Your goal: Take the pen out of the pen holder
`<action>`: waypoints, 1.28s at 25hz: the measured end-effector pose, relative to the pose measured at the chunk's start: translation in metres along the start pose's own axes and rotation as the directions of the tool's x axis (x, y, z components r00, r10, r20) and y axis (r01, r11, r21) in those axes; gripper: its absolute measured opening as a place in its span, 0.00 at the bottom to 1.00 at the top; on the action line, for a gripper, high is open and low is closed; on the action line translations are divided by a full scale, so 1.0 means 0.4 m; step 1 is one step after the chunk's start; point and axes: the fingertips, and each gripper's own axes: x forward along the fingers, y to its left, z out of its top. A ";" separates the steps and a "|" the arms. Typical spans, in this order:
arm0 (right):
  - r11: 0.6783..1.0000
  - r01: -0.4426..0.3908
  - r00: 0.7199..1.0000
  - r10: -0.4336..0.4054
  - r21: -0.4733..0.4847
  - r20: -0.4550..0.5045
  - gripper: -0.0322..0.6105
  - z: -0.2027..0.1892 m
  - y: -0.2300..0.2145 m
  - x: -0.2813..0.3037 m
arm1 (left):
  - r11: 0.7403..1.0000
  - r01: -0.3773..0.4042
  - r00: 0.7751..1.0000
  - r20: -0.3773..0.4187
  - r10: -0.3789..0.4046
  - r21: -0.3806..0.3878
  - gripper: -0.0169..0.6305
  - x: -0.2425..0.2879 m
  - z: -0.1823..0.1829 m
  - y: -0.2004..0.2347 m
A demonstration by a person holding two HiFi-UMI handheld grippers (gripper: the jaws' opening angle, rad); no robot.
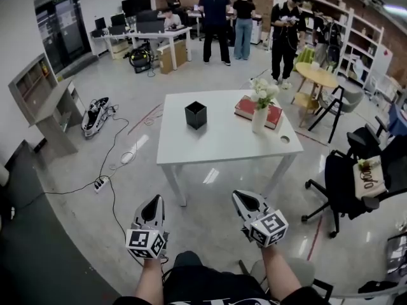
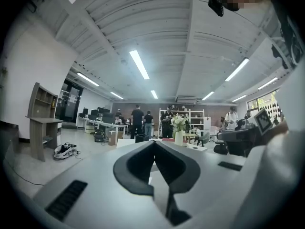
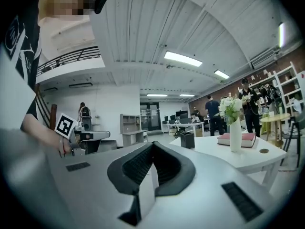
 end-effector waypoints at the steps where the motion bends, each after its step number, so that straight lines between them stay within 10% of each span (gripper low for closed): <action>1: 1.000 0.011 1.000 -0.011 0.006 0.009 0.06 0.003 -0.007 0.005 | 1.000 0.001 1.000 -0.004 -0.001 0.001 0.02 0.006 -0.003 0.003; 9: 0.997 0.021 0.998 -0.025 0.070 0.055 0.26 0.023 -0.053 0.085 | 0.999 0.035 0.999 -0.019 -0.035 0.010 0.02 0.080 -0.022 0.023; 32: 0.992 0.080 0.995 -0.074 0.096 -0.059 0.30 0.005 -0.277 0.524 | 0.995 0.091 0.993 -0.071 -0.094 -0.051 0.02 0.523 -0.030 0.340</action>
